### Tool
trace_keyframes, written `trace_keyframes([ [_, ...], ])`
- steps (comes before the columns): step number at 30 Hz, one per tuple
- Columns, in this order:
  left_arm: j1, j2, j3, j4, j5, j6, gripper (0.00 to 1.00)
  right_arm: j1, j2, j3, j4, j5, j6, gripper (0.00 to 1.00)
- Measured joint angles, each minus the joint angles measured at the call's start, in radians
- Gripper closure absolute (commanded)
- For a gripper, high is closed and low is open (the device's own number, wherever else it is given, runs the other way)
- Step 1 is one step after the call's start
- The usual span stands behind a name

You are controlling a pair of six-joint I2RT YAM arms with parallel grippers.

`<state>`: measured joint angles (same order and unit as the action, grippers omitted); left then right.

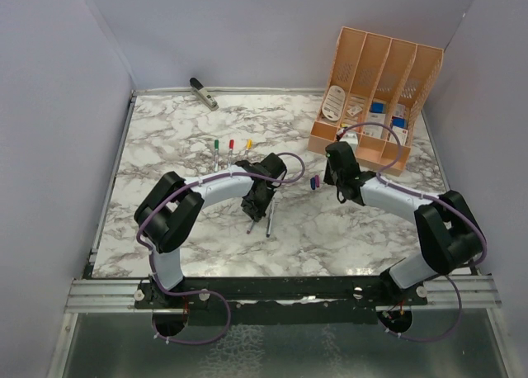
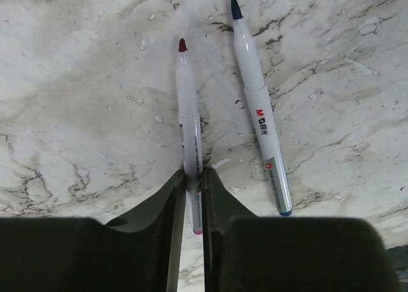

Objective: Insert the pens into the pen caps

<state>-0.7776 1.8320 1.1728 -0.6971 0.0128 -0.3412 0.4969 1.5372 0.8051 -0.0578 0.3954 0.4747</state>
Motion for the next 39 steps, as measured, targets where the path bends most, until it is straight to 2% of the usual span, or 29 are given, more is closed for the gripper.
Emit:
trace_keyframes([
  [21, -0.002, -0.004, -0.011, 0.008, 0.0, 0.004, 0.89, 0.0, 0.106, 0.042, 0.01, -0.156, -0.043, 0.77],
  [39, -0.003, -0.004, -0.011, 0.008, 0.0, 0.008, 0.9, 0.0, 0.167, 0.073, 0.005, -0.161, -0.042, 0.77],
])
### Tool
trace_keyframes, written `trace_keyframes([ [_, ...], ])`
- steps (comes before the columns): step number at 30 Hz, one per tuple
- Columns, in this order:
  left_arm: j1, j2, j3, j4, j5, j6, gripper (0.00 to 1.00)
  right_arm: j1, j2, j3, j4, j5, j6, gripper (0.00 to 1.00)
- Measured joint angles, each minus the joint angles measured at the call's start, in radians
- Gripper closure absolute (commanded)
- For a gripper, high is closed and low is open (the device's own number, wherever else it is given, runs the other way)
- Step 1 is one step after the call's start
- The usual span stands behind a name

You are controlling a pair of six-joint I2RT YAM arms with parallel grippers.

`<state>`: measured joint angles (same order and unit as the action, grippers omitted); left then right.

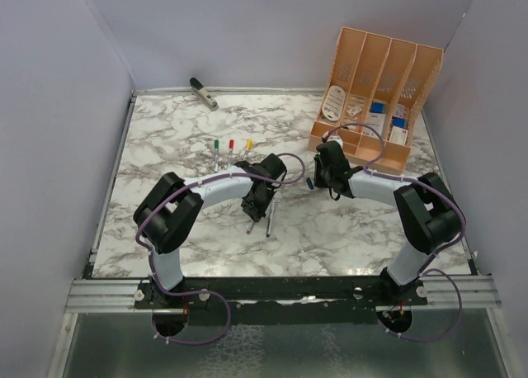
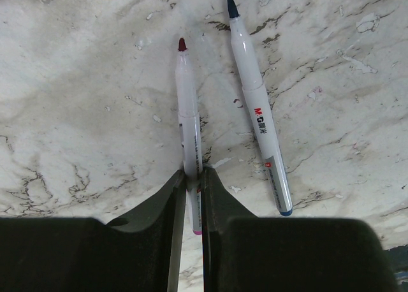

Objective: Insert the pens into the pen caps

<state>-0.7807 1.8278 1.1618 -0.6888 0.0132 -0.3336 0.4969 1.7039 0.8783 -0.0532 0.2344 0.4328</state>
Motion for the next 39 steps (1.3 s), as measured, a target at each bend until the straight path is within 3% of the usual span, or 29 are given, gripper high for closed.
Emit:
trace_keyframes([
  [39, -0.003, -0.02, -0.026, 0.028, 0.0, 0.016, 0.94, 0.0, 0.048, 0.058, -0.059, 0.004, 0.019, 0.81],
])
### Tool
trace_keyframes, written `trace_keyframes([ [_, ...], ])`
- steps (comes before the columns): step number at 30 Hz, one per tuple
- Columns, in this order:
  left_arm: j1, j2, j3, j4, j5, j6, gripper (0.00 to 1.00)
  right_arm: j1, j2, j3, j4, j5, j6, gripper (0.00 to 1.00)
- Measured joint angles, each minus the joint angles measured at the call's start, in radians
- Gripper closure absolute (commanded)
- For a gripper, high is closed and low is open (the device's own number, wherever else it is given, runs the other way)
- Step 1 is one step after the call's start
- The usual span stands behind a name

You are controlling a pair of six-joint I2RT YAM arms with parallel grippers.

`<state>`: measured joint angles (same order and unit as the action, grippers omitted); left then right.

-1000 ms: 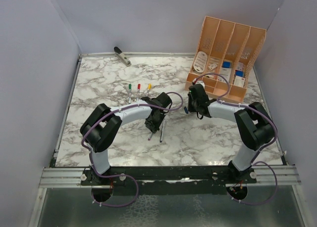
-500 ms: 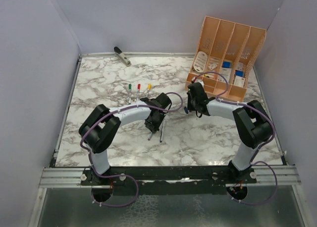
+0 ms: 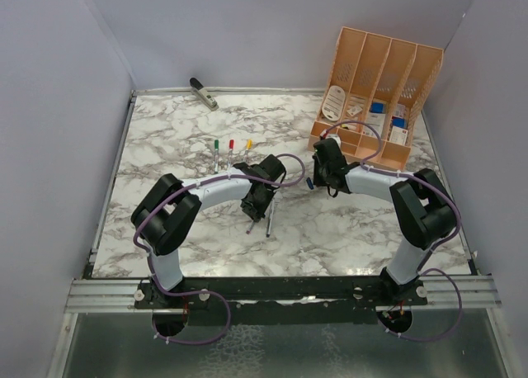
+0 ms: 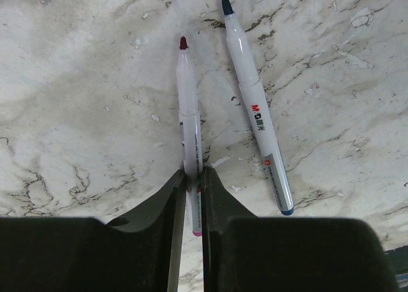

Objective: Insert the pens into the pen caps

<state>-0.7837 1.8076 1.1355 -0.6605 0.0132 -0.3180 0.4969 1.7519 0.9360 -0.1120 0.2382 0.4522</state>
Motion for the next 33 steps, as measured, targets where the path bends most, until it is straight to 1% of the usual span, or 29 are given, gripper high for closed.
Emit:
trace_keyframes([
  [2, 0.0, 0.0, 0.0, 0.0, 0.0, 0.001, 0.94, 0.0, 0.0, 0.0, -0.001, 0.0, 0.0, 0.83],
  [12, -0.002, -0.005, -0.006, 0.006, -0.001, 0.004, 0.94, 0.0, 0.008, 0.016, -0.03, 0.0, 0.007, 0.84],
  [13, -0.002, -0.005, -0.006, 0.006, -0.001, 0.004, 0.94, 0.0, 0.008, 0.017, -0.032, 0.0, 0.007, 0.85],
  [16, -0.002, -0.006, -0.007, 0.006, -0.001, 0.004, 0.94, 0.0, 0.008, 0.019, -0.038, -0.001, 0.008, 0.98],
  [21, -0.002, -0.008, -0.01, 0.009, 0.0, 0.007, 1.0, -0.001, 0.008, 0.019, -0.043, -0.005, 0.014, 0.99],
  [27, -0.002, -0.01, -0.013, 0.014, -0.002, 0.01, 1.0, -0.001, -0.001, 0.013, -0.042, -0.011, 0.013, 0.99],
  [33, -0.005, -0.021, -0.014, 0.026, -0.01, 0.01, 1.0, -0.001, -0.05, -0.017, -0.083, -0.034, 0.006, 0.99],
])
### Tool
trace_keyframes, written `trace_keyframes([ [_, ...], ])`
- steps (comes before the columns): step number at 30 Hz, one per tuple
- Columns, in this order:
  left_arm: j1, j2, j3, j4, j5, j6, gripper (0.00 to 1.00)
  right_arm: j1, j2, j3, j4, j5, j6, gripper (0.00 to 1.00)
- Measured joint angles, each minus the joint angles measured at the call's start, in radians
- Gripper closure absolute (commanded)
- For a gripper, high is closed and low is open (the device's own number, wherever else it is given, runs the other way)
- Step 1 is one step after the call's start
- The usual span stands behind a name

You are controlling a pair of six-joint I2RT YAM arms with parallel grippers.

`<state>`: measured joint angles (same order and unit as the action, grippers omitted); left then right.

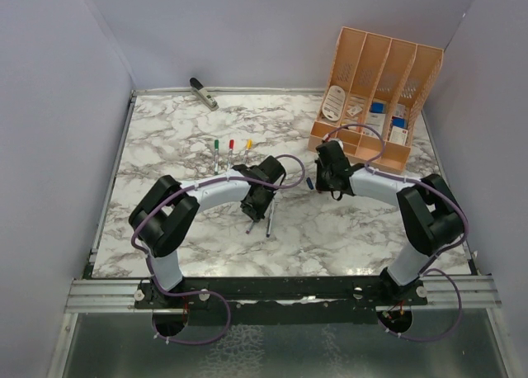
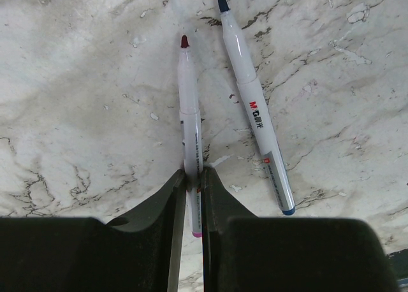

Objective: Insert the pens into the pen caps

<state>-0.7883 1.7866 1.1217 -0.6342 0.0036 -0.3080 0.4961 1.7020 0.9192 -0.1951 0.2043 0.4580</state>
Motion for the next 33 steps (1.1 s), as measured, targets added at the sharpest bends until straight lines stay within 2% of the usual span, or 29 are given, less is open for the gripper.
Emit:
trace_keyframes([
  [10, -0.018, -0.003, 0.014, -0.004, -0.073, 0.006, 1.0, 0.0, -0.156, -0.029, 0.011, -0.011, -0.018, 0.99],
  [20, -0.017, -0.032, 0.095, 0.001, -0.183, 0.035, 1.0, 0.0, -0.202, -0.029, 0.046, -0.003, -0.026, 0.99],
  [28, -0.017, -0.221, 0.096, 0.077, -0.241, 0.082, 1.0, 0.0, -0.256, -0.029, 0.1, 0.038, -0.027, 0.99],
  [31, -0.017, -0.347, 0.047, 0.198, -0.24, 0.122, 1.0, 0.0, -0.303, -0.035, 0.149, 0.039, -0.028, 0.99],
  [32, -0.017, -0.347, 0.047, 0.198, -0.24, 0.122, 1.0, 0.0, -0.322, -0.04, 0.172, 0.039, -0.03, 0.99],
  [33, -0.015, -0.428, 0.006, 0.276, -0.233, 0.132, 1.0, 0.0, -0.339, -0.047, 0.197, 0.038, -0.031, 0.99],
])
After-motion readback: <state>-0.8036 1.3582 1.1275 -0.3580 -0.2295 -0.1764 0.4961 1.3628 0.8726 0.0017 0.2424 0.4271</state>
